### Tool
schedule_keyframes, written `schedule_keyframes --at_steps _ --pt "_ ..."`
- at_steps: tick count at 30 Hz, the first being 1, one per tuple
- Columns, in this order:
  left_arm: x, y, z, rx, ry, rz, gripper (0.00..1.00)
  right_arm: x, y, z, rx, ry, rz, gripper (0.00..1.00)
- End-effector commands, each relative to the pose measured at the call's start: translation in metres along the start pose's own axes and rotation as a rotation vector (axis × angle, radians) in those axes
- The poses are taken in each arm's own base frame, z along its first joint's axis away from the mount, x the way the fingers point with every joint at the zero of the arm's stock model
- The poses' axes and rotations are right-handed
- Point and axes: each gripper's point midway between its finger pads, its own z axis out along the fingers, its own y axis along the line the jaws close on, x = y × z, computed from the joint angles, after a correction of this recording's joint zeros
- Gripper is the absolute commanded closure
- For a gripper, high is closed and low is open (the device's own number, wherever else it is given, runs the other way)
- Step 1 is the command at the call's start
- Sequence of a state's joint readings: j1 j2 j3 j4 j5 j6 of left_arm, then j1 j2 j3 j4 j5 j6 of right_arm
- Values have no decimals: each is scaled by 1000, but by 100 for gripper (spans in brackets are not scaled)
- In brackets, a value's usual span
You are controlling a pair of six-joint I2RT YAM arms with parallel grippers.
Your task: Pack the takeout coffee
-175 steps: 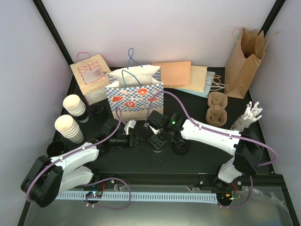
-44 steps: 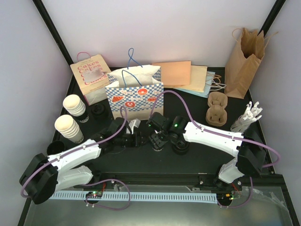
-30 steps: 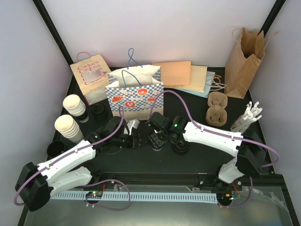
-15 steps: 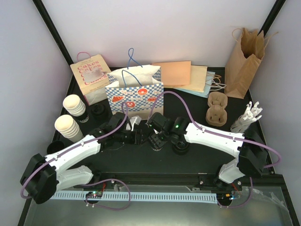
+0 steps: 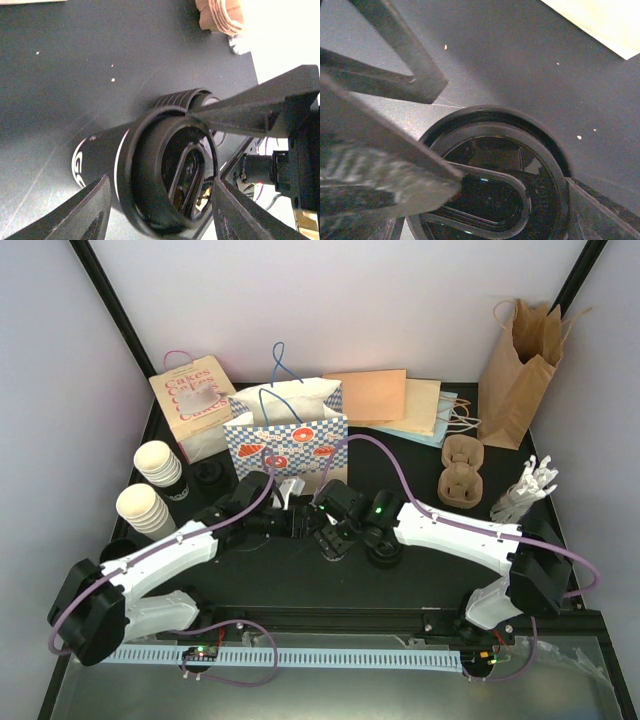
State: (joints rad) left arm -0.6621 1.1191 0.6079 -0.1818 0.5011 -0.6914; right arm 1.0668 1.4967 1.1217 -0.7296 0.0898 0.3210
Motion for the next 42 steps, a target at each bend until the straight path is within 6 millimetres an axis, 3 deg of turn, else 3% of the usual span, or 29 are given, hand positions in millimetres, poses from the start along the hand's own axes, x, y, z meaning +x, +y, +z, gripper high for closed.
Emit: schedule_keyframes --at_steps 1,13,16,26,30,33,36,42 --pt "-16 -12 6 21 4 31 42 22 5 2 -24 72 7 15" --pt "-2 15 30 -46 97 -2 46 9 4 -11 -16 37 12 10" --pt "-1 18 31 -54 106 -4 46 5 2 -17 -5 20 19 0" --pt "-2 21 33 -73 110 -2 47 -8 -10 -54 35 -51 56 0" --pt "-10 9 27 -43 79 15 47 8 -27 -63 84 -23 112 0" --pt "-19 -3 22 -18 52 29 44 33 -44 -63 111 15 173 0" --pt "-34 -26 7 21 3 71 39 54 -62 -63 129 36 261 0" --pt "-53 -52 -16 39 -65 116 28 80 -78 -50 171 100 344 0"
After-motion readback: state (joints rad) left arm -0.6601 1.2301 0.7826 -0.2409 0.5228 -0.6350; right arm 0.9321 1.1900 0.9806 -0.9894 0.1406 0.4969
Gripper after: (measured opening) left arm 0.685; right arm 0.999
